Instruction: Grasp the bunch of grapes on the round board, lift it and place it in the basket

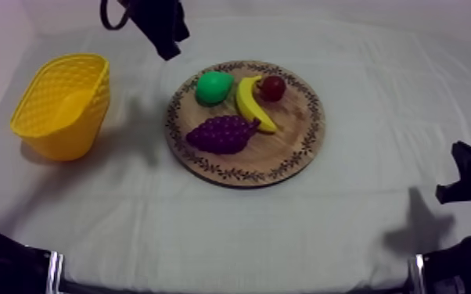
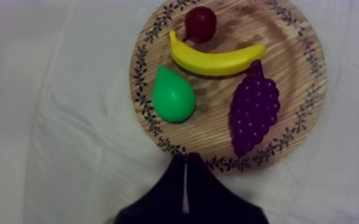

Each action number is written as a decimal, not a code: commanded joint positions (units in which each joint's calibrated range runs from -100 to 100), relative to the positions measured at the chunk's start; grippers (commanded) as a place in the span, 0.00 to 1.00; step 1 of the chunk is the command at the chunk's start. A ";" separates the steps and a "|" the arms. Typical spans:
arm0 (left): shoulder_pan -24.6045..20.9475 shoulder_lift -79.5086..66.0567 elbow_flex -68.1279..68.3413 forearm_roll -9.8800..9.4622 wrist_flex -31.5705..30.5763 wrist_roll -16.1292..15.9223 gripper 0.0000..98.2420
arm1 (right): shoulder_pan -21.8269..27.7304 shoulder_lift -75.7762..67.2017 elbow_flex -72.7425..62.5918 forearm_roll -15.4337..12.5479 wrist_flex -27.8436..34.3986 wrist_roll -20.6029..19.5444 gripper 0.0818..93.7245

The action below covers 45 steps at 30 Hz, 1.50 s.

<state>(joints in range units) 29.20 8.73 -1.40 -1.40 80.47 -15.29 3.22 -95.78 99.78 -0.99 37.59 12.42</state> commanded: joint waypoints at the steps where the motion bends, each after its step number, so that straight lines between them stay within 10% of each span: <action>1: 0.24 -0.02 0.36 -0.02 0.00 -0.48 0.00 | -0.01 0.02 -0.01 -0.01 -0.01 0.01 0.00; 8: 0.96 0.02 1.29 -0.13 -0.51 -0.61 0.03 | -0.01 0.02 -0.01 -0.01 -0.01 0.01 0.00; 15: 0.49 -0.66 5.86 0.06 -0.62 -1.47 0.75 | -0.01 0.02 -0.01 -0.01 -0.01 0.01 0.00; 19: 0.07 -0.74 8.38 0.32 -0.98 -1.72 0.92 | -0.01 0.02 -0.01 -0.01 -0.01 0.01 0.00; 45: 1.76 8.23 12.90 0.95 -11.45 -1.73 0.97 | -0.01 0.02 -0.01 -0.01 -0.01 0.01 0.00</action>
<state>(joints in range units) 30.82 15.77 11.89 -0.51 69.02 -17.07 3.22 -95.78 99.78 -0.99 37.62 12.42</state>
